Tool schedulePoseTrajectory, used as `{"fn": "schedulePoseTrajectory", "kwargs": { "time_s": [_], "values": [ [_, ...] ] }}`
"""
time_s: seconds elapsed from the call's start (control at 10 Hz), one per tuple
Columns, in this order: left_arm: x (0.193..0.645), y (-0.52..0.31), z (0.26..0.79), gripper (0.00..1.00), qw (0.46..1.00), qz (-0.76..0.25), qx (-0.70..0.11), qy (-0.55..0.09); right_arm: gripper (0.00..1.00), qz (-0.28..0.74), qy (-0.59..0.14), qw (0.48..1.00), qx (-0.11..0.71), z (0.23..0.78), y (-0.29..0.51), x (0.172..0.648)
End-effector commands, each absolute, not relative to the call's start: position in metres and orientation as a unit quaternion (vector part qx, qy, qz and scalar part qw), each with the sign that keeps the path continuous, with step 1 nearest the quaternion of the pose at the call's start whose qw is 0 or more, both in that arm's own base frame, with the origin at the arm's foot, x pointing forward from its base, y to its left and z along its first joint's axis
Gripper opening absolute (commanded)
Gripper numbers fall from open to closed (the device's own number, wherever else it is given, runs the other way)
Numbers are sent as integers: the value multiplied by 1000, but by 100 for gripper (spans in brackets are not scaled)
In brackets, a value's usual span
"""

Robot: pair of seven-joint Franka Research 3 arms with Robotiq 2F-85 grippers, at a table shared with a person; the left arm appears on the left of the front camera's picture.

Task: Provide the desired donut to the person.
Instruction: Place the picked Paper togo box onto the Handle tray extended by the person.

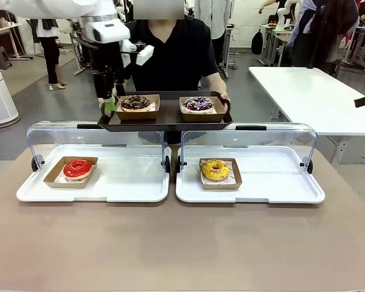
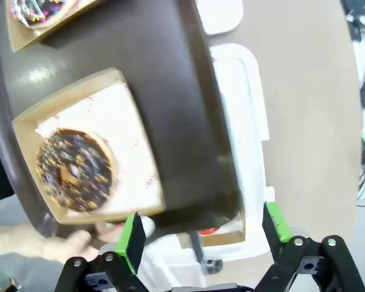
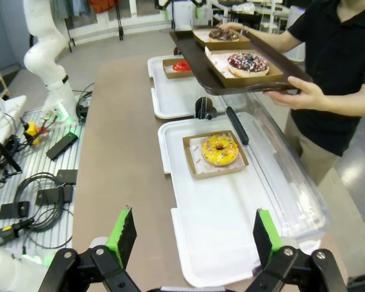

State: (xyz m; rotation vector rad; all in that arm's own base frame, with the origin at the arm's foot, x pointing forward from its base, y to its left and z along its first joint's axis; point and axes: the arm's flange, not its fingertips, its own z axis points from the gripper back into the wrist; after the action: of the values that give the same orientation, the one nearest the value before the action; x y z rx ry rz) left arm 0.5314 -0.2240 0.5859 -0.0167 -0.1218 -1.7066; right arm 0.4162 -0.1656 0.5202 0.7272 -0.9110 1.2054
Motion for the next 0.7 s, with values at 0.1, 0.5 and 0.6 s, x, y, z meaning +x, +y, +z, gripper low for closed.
{"fn": "schedulePoseTrajectory", "kwargs": {
  "time_s": [0.1,0.5,0.6],
  "values": [
    [440,-146,566,100,648,-754,-19,-106,100,531,-410,665,327,521,-164,417],
    [397,-99,556,100,654,-747,-16,-116,100,531,-410,665,327,521,-164,417],
    [394,-95,553,100,661,-741,-21,-115,100,531,-410,665,327,521,-164,417]
  ]
}}
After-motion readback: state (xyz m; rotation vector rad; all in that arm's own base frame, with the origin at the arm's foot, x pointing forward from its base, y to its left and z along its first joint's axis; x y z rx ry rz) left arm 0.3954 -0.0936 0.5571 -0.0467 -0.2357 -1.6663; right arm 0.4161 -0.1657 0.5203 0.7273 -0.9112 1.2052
